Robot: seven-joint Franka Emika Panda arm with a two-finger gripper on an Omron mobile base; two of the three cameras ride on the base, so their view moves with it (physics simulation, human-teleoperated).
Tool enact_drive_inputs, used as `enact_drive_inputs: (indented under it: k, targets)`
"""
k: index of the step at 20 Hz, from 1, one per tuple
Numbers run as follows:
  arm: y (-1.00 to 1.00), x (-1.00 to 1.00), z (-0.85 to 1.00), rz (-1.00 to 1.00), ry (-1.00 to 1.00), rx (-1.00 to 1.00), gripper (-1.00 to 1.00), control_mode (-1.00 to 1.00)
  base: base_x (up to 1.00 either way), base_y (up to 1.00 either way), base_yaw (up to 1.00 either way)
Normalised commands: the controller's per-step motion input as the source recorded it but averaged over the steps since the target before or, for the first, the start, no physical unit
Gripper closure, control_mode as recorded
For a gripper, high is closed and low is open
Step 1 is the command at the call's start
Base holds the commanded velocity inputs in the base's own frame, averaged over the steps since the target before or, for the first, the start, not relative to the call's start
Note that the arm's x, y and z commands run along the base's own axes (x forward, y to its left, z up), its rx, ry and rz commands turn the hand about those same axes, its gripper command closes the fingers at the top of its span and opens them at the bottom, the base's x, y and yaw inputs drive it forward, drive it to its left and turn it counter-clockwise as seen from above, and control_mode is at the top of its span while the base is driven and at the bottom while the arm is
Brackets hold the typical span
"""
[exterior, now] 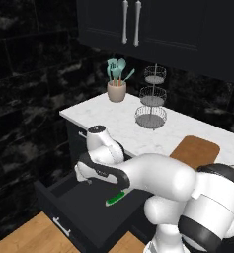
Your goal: Pick up the knife from the drawer and place it on the cutting board. Then place the meat from the plate to the cutting board.
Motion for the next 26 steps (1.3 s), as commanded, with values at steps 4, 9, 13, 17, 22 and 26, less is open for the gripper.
enact_drive_inputs:
  k: [4,9,13,17,22,26]
  targets:
    - [-0.30,-0.01,-0.07,-0.30,0.03,0.00,-1.00,-1.00,0.00,0.00,0.00]
    - [-0.26,-0.11,-0.32,-0.31,-0.03,0.00,-1.00,-1.00,0.00,0.00,0.00]
    - [-0.24,0.00,-0.33,-0.33,0.00,0.00,-1.00,-1.00,0.00,0.00,0.00]
    - [-0.35,0.00,-0.28,-0.40,0.00,0.00,-1.00,-1.00,0.00,0.00,0.00]
    - [-0.36,0.03,-0.37,-0.25,0.00,0.01,-1.00,-1.00,0.00,0.00,0.00]
    - [-0.15,0.19,-0.36,-0.19,0.00,0.00,-1.00,-1.00,0.00,0.00,0.00]
